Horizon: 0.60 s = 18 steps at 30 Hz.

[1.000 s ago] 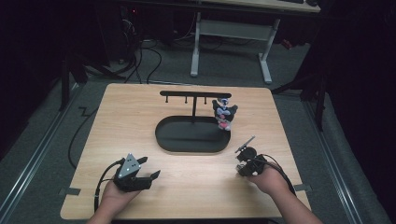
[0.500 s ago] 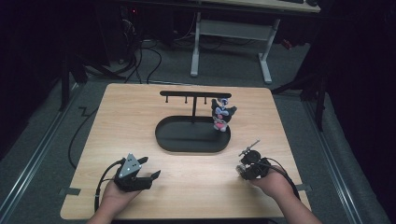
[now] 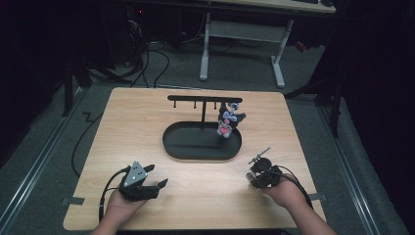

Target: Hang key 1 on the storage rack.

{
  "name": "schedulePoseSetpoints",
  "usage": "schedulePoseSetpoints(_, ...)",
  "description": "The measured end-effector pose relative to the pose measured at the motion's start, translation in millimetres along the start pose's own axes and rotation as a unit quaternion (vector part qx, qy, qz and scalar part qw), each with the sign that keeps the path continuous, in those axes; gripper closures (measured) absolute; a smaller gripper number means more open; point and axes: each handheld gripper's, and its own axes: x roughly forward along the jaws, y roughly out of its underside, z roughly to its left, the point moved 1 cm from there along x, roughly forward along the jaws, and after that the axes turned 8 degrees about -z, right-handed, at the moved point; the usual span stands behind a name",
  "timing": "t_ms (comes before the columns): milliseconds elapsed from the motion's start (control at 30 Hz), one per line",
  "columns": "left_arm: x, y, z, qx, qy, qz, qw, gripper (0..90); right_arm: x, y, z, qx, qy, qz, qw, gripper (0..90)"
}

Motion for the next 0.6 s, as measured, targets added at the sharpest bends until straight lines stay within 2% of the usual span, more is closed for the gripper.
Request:
schedulePoseSetpoints(200,0.1,-0.2,0.4,-0.001,0.000,-0.001,1.0000,29.0,-0.8,-1.6,-0.5,0.012,-0.006,0.002,0.9999,69.7)
schedulePoseSetpoints(300,-0.1,-0.2,0.6,0.000,0.001,-0.001,1.0000,29.0,-1.7,-2.0,0.4,0.004,0.000,-0.001,1.0000,69.9)
schedulePoseSetpoints(400,-0.5,-0.4,0.6,0.000,0.000,-0.002,1.0000,29.0,-0.3,-1.1,1.8,-0.003,-0.006,0.005,1.0000,69.9)
schedulePoseSetpoints(467,-0.8,-0.4,0.9,-0.001,0.000,-0.003,1.0000,29.0,-1.1,-1.3,1.5,0.005,-0.026,0.000,0.9997,69.9)
schedulePoseSetpoints(600,-0.6,-0.3,1.4,-0.001,0.000,-0.002,1.0000,29.0,-0.1,-1.0,2.5,0.005,-0.024,-0.001,0.9997,70.1)
